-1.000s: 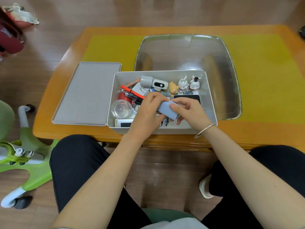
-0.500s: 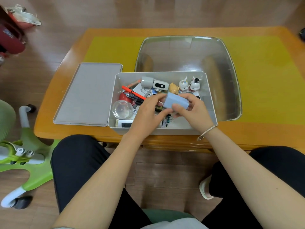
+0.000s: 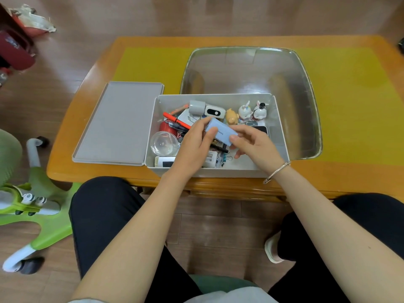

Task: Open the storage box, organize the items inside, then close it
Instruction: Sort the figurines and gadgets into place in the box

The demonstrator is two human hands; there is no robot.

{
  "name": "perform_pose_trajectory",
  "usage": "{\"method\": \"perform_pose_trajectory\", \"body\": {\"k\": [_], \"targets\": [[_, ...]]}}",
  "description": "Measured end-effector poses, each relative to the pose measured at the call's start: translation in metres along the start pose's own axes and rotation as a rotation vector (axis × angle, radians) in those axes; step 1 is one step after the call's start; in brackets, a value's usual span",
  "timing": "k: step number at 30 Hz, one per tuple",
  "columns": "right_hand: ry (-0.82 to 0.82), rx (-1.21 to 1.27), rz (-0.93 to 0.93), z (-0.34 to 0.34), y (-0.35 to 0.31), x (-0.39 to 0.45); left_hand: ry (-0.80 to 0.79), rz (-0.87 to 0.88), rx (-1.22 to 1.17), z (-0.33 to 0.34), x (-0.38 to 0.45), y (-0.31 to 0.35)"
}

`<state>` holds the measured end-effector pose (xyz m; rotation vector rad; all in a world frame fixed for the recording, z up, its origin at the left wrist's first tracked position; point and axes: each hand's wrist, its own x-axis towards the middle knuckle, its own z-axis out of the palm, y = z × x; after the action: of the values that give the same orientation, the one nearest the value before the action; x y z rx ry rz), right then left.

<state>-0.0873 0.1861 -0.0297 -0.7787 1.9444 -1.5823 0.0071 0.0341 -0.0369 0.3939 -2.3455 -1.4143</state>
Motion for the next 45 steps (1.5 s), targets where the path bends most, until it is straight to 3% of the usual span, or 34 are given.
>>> {"method": "perform_pose_trajectory", "body": {"k": [5, 9, 15, 24, 28, 31, 34, 39, 45], "targets": [[-0.007, 0.104, 0.066, 0.0, -0.003, 0.0, 0.004, 0.002, -0.083, 0.001, -0.001, 0.0], [0.073, 0.134, 0.088, 0.0, -0.002, 0.0, -0.08, 0.061, 0.163, 0.009, 0.001, -0.003], [0.068, 0.09, 0.075, 0.002, -0.003, 0.0, 0.064, 0.186, 0.328, 0.013, -0.004, -0.004], [0.099, -0.151, 0.041, 0.005, -0.003, -0.003, 0.024, 0.055, 0.239, 0.01, -0.004, -0.002], [0.235, -0.285, -0.064, -0.005, -0.006, -0.009, -0.081, 0.04, 0.259, 0.007, -0.002, -0.005], [0.443, -0.5, -0.145, -0.03, -0.006, -0.014, -0.184, 0.06, 0.314, 0.008, -0.001, -0.005], [0.572, -0.702, -0.077, -0.056, -0.001, -0.02, -0.293, 0.096, 0.362, 0.007, 0.008, -0.002], [0.435, -0.98, 0.036, -0.062, 0.008, -0.022, -0.477, 0.122, 0.478, 0.021, 0.025, 0.01], [0.364, -1.17, 0.144, -0.055, 0.006, -0.02, -0.625, 0.091, 0.447, 0.05, 0.036, 0.023]]}}
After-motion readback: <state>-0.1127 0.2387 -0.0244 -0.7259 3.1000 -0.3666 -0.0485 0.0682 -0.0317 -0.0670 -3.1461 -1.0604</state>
